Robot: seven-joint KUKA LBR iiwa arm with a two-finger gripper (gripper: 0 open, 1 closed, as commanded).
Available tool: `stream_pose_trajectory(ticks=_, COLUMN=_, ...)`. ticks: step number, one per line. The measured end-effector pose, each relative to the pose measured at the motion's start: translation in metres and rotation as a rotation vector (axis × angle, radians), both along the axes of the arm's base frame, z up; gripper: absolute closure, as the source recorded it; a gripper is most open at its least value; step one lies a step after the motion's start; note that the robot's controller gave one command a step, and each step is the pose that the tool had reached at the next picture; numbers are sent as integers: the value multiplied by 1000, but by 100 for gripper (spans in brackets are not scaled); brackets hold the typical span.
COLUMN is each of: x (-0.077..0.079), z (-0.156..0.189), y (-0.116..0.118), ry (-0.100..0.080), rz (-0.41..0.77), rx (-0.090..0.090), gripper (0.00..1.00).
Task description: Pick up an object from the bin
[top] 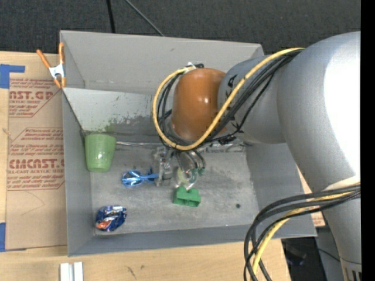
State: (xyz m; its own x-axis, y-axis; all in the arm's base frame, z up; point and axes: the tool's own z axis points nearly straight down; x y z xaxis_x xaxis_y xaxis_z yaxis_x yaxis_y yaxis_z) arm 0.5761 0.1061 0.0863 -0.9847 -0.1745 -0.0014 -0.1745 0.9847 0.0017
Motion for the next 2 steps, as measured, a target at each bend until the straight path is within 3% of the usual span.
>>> stream_pose_trajectory(ticks=1, x=2, z=85, y=0, ry=-10, rz=58, rx=0, gripper=100)
stream_pose_trajectory(ticks=2, x=-15, z=215, y=1, ry=-11, rz=50, rx=0, gripper=100)
